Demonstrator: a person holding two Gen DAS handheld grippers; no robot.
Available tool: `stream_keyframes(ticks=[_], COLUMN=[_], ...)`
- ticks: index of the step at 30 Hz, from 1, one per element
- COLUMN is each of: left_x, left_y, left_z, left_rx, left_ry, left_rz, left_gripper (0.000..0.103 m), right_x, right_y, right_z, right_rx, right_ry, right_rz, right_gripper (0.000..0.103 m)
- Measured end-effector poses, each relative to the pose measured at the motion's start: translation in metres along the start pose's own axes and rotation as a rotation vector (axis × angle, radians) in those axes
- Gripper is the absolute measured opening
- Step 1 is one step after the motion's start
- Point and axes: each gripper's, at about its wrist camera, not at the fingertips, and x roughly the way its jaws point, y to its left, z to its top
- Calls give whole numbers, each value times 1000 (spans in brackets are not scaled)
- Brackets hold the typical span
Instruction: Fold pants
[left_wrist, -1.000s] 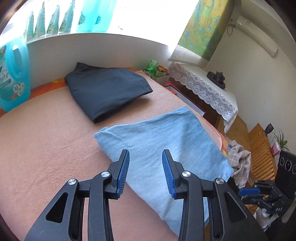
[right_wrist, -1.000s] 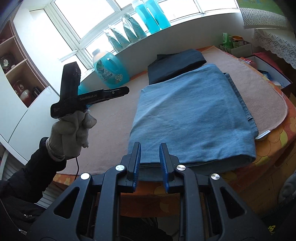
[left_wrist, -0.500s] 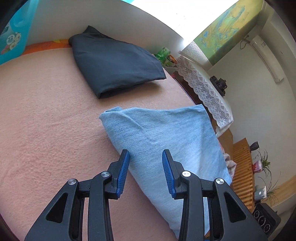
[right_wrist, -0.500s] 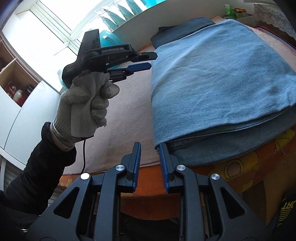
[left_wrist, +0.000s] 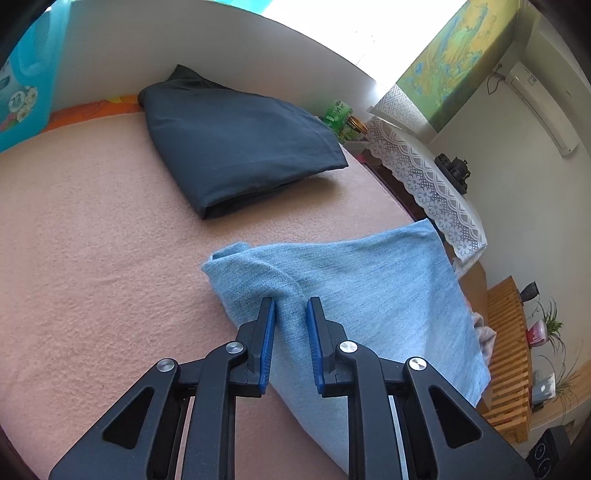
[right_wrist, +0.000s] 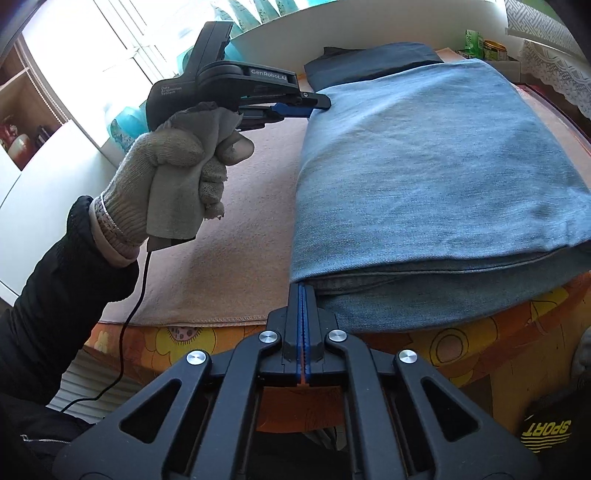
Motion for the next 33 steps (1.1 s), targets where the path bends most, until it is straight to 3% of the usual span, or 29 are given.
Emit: stream_keyframes(ticks=[3,5,7,10,12,14,15,16,18,21,24,29,31,33], left_x=[-2,-3,-5,-14,-24,-35,-40,-46,-53,-59,-53,-36,-31,-24], left_y=[-2,0,2,2,2,0,-2,-5,-13,-25,-35,-42,-41,-39], left_z=[2,2,2,1,-2,-8,-12,-17,-27,-42,-50,-54,-54,-53], left_rx=[23,23,21,35,38,31,37,37,26,6,-23,-61,-72,-97], left_ry=[-2,-5,-7,-23,-29,-26,-21,-18,-7,12,39,72,71,82], left_rz=[10,15,16,41,45,26,22,17,-21,-71,-101,-88,-70,-65], left_gripper=[16,16,16,16,16,16,19,30,47,51,52,52,52,52], right_x=[-9,-7,-1,-7,-23,-44,-53,-61,-77,-87,-81,-66,-57,-45], right_y=[-5,-9,-11,2,12,12,6,-2,-24,-64,-104,-157,-170,-179], right_z=[0,0,-1,-2,0,7,12,18,32,56,81,112,123,132], right_rx=[69,94,112,44,-28,-80,-89,-88,-69,-41,-11,27,-4,-17], right_ry=[-11,-6,1,8,-43,-108,-140,-177,-251,-300,-278,-210,-180,-146], right_rz=[55,54,38,64,72,20,-6,-22,-56,-139,-188,-203,-210,-191], right_gripper=[1,6,19,19,19,21,37,59,69,73,86,87,95,97])
